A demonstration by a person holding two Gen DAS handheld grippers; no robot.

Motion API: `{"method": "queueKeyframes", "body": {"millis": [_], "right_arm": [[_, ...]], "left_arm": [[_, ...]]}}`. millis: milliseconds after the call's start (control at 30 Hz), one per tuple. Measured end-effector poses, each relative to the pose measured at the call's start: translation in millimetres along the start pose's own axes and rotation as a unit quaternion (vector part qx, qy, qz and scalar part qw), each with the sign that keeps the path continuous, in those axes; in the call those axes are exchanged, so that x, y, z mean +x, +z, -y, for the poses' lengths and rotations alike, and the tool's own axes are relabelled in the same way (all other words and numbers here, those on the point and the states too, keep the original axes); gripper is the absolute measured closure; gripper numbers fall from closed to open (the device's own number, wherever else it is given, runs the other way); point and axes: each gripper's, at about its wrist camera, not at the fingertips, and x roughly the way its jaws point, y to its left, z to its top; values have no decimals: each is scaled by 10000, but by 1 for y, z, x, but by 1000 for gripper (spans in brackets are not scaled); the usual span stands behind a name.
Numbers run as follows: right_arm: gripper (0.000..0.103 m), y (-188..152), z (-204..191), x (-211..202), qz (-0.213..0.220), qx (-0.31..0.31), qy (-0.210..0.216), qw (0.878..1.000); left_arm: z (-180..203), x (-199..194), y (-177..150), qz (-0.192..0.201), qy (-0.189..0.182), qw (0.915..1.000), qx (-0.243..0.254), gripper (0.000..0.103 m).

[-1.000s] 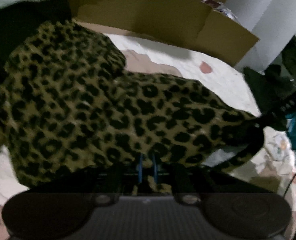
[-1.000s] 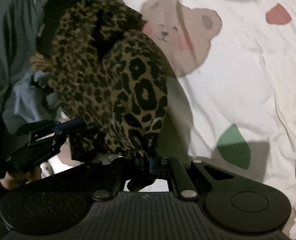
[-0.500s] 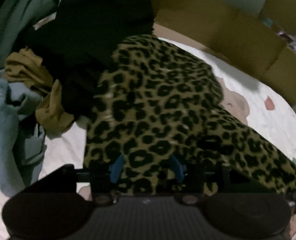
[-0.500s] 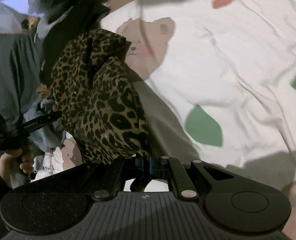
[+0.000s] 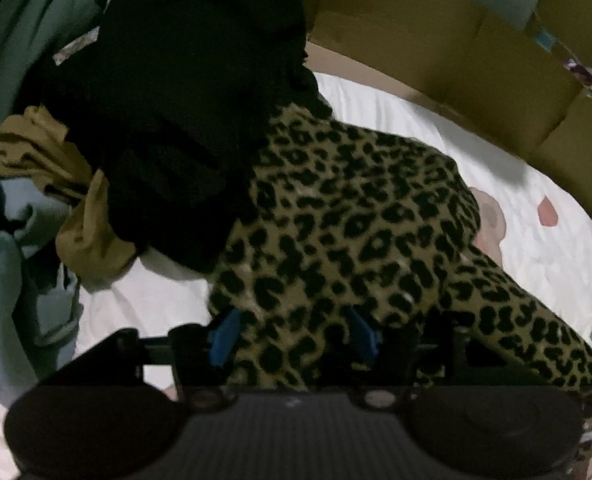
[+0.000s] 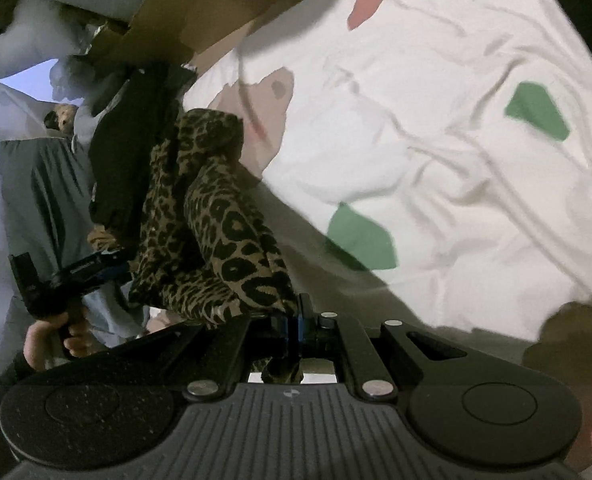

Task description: Fold clothes

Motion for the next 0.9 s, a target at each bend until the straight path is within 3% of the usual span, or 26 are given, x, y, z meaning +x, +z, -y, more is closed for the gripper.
{"method": "queueKeyframes", "body": {"millis": [333,600,900], "right_arm": [[102,-6,38,-22,189,223,-419,9987],[102,-17,63,-47,412,524,-689,9954],[102,-19,92,-82,833,839,-1032,9876]], "left_arm": [[-29,29,15,-129,35,9999,4,38],[-46,54,25,-332,-331,9989,-20,36],[-44,83,67,-222,-586,9975,323,34]]}}
